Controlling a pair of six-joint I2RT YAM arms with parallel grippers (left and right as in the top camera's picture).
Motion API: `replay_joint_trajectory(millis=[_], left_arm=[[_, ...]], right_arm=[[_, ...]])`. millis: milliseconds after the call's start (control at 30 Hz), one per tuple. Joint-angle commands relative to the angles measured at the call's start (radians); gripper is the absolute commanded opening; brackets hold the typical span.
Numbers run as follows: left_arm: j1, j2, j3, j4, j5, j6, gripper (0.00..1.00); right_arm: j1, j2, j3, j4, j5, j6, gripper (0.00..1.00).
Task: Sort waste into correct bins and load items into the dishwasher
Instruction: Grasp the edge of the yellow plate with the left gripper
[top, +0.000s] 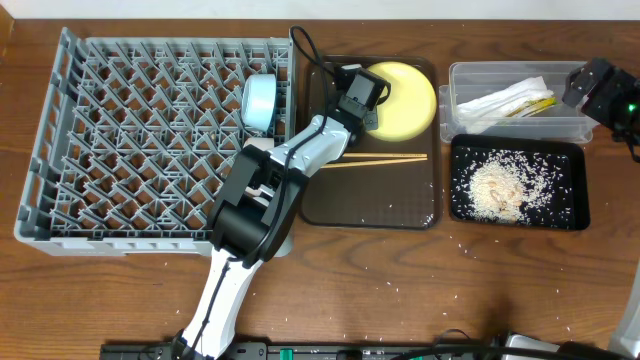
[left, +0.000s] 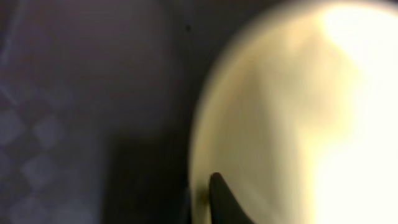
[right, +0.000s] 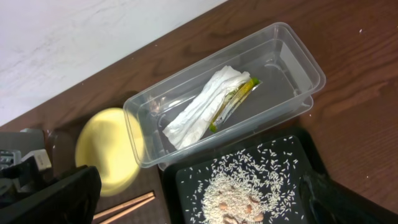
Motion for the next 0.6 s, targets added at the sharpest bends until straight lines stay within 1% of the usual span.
replay_joint_trajectory(millis=[0, 200, 367, 567], left_arm=[[-0.007, 0.089, -0.054, -0.074, 0.084, -0.024, 0.07], [0.021, 0.019, -0.054, -0.103, 0.078, -0.02, 0.08], [0.042, -0.106, -0.054, -0.136, 0.076, 0.047, 0.07], [0.045, -0.248, -0.054, -0.263, 0.092, 0.059, 0.07]], right_arm=[[-0.003, -0.002, 0.013, 0.0, -0.004, 0.013, 0.99], [-0.003, -0.002, 0.013, 0.0, -0.004, 0.013, 0.99], [-0.003, -0.002, 0.013, 0.0, -0.004, 0.013, 0.99], [-0.003, -0.002, 0.013, 0.0, -0.004, 0.013, 0.99]])
